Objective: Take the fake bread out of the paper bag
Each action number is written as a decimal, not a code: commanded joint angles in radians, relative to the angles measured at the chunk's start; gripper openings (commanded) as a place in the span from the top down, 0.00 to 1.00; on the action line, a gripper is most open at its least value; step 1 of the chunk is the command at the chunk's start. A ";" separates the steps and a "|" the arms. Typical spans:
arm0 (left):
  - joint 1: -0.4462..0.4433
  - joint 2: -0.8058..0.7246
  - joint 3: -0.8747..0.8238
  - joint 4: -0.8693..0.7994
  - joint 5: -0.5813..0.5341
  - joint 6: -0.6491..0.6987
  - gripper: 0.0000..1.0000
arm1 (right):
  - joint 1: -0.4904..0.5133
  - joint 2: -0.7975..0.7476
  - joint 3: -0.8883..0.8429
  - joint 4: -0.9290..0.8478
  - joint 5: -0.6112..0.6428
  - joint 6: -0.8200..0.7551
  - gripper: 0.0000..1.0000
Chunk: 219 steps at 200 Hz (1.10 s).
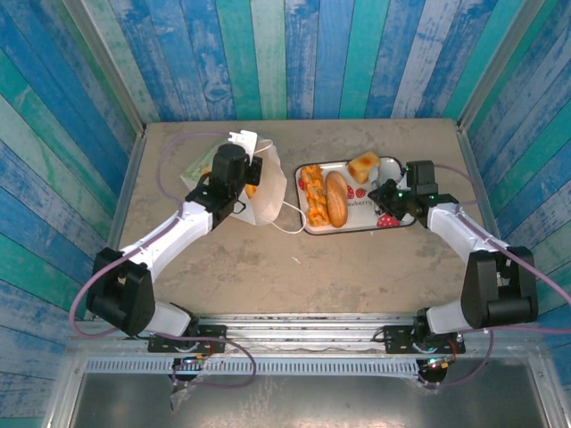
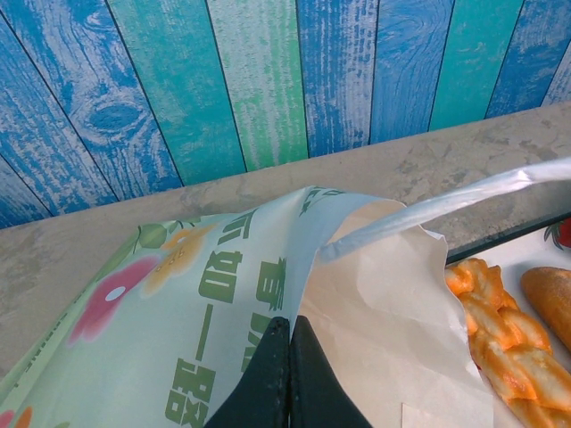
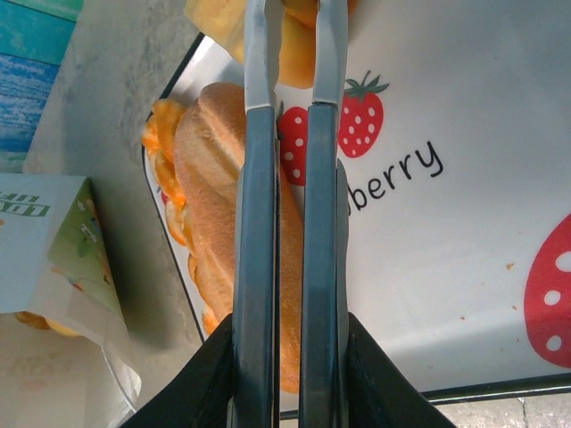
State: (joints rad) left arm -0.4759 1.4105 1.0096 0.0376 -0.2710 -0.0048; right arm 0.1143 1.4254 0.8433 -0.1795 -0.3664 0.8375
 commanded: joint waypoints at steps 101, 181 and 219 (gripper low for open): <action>0.000 -0.046 -0.006 0.056 0.024 0.004 1.00 | 0.060 0.027 0.005 0.084 0.008 0.040 0.86; 0.000 -0.046 0.000 0.053 0.026 0.003 1.00 | 0.087 -0.061 -0.026 -0.001 0.035 0.023 0.68; 0.000 -0.050 0.001 0.045 0.023 0.000 1.00 | 0.093 -0.089 -0.038 -0.019 0.032 0.011 0.61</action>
State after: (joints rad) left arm -0.4759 1.4105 1.0077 0.0437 -0.2581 -0.0036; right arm 0.2008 1.3766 0.8188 -0.1940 -0.3359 0.8696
